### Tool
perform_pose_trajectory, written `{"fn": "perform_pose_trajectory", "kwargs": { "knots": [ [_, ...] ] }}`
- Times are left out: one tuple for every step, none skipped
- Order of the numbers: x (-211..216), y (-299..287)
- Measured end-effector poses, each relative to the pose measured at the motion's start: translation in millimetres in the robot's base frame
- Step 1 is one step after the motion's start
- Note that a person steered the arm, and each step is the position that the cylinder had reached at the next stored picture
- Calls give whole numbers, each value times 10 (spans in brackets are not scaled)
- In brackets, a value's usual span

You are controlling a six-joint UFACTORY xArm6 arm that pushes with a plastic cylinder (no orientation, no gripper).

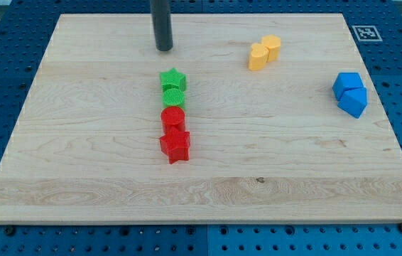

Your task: Push your arm to the bottom of the board

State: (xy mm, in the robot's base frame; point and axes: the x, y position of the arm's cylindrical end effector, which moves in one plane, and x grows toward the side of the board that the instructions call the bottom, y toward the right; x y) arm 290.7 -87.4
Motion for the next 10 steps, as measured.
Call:
{"fn": "perform_pose_trajectory", "kwargs": {
  "knots": [
    [-26, -206],
    [-21, -301],
    [241, -311],
    [420, -311],
    [424, -311],
    [445, -311],
    [450, -311],
    [450, -311],
    [450, -328],
    [450, -378]
  ]
}}
